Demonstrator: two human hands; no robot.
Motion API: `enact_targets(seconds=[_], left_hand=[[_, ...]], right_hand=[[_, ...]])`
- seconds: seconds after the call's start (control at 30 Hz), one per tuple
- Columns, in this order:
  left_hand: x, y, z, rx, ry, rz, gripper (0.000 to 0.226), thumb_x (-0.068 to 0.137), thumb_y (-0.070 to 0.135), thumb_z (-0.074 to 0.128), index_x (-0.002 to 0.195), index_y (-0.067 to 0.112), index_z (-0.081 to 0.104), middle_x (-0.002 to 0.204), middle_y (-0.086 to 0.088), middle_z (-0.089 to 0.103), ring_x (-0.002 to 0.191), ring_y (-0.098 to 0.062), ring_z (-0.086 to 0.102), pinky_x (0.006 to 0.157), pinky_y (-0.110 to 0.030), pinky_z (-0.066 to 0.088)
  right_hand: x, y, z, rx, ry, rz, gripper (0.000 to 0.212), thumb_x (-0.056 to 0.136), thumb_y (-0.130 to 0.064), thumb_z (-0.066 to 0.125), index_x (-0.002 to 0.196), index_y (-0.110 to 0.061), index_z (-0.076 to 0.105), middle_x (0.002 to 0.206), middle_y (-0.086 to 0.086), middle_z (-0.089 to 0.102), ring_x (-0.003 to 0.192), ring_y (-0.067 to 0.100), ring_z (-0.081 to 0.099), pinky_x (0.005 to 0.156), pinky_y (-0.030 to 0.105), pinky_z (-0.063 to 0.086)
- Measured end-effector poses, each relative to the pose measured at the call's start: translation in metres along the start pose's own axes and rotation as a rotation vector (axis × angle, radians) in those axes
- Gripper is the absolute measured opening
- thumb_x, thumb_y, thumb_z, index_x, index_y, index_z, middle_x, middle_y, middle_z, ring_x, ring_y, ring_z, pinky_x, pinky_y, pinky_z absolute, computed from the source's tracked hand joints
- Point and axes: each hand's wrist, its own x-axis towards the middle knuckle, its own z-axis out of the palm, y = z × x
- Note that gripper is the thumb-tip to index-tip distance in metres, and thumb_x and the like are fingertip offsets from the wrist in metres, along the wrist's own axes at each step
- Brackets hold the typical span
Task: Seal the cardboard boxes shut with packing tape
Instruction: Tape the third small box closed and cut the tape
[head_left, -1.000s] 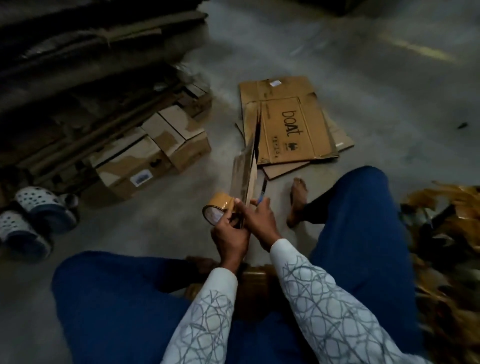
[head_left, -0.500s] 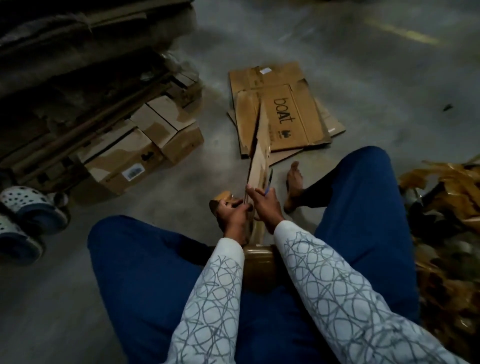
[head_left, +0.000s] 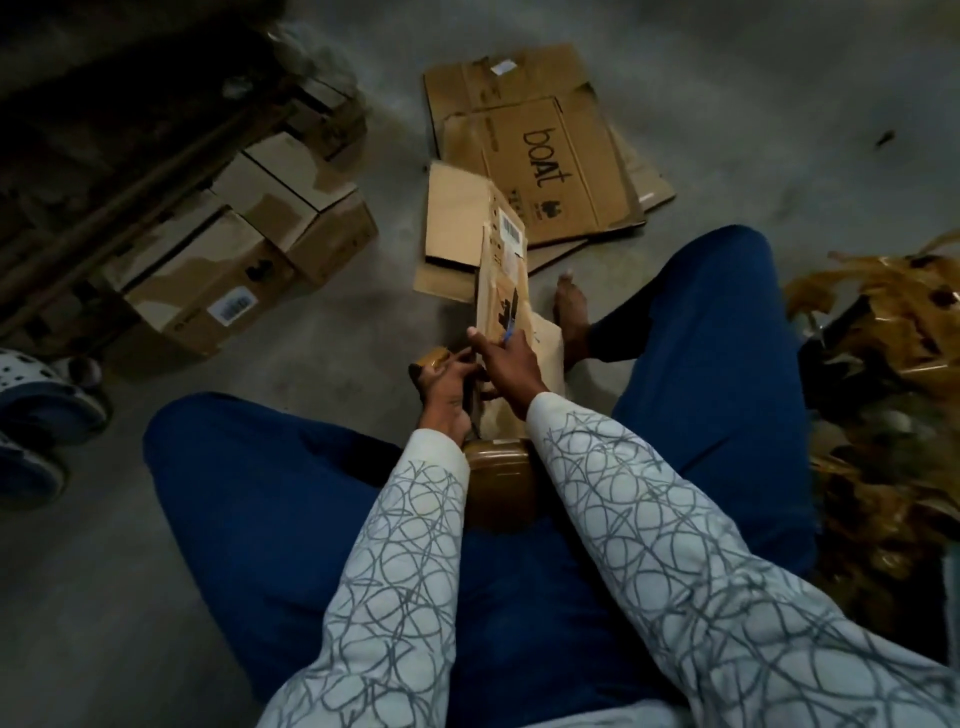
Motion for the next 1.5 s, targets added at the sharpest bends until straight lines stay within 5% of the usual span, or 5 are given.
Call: enact_targets(seconds=[0.23, 0.47, 0.73, 1.03, 1.5], left_hand=[[-0.009, 0.0, 0.004, 0.268, -0.088, -0.158, 0.008, 0.089, 0.002, 0.064, 0.096, -0.002, 0.065, 0.066, -0.007, 0.07, 0.062, -0.019, 0.066, 0.047, -0.023, 0.053], [-0.004, 0.002, -0.002, 0.389, -0.066, -0.087, 0.114, 0.072, 0.014, 0.086, 0.155, 0.027, 0.009, 0.131, -0.007, 0.049, 0.114, -0.03, 0.052, 0.09, -0.054, 0.048], [0.004, 0.024, -0.013, 0.427, 0.082, -0.045, 0.004, 0.077, 0.008, 0.065, 0.079, 0.009, 0.062, 0.066, -0.005, 0.069, 0.084, -0.034, 0.061, 0.092, -0.065, 0.05], [0.001, 0.014, -0.006, 0.759, 0.245, 0.236, 0.048, 0.088, 0.011, 0.067, 0.135, 0.017, 0.055, 0.13, -0.01, 0.062, 0.116, -0.031, 0.059, 0.098, -0.041, 0.051], [-0.005, 0.059, -0.02, 0.247, 0.613, 0.424, 0.068, 0.093, 0.009, 0.065, 0.153, 0.012, 0.035, 0.146, -0.019, 0.05, 0.132, -0.034, 0.05, 0.107, -0.039, 0.041]], right_hand=[[-0.045, -0.03, -0.021, -0.123, 0.256, 0.007, 0.04, 0.081, -0.014, 0.064, 0.12, -0.012, 0.057, 0.118, 0.014, 0.063, 0.114, 0.035, 0.059, 0.097, 0.039, 0.05], [-0.037, -0.042, -0.03, -0.008, 0.313, 0.003, 0.032, 0.082, -0.022, 0.065, 0.114, -0.02, 0.061, 0.117, 0.012, 0.068, 0.112, 0.034, 0.063, 0.097, 0.042, 0.052], [-0.038, -0.055, -0.054, -0.077, 0.371, -0.027, 0.055, 0.081, -0.022, 0.075, 0.131, -0.011, 0.054, 0.126, 0.014, 0.062, 0.119, 0.034, 0.058, 0.101, 0.043, 0.049], [-0.013, -0.061, -0.085, -0.05, 0.31, 0.136, 0.06, 0.082, -0.027, 0.07, 0.136, -0.012, 0.051, 0.121, 0.012, 0.06, 0.078, 0.025, 0.063, 0.038, 0.015, 0.046], [-0.034, -0.055, -0.069, 0.856, 0.176, 0.253, 0.043, 0.095, 0.001, 0.057, 0.134, -0.008, 0.04, 0.095, 0.013, 0.055, 0.083, 0.026, 0.061, 0.056, 0.035, 0.061]])
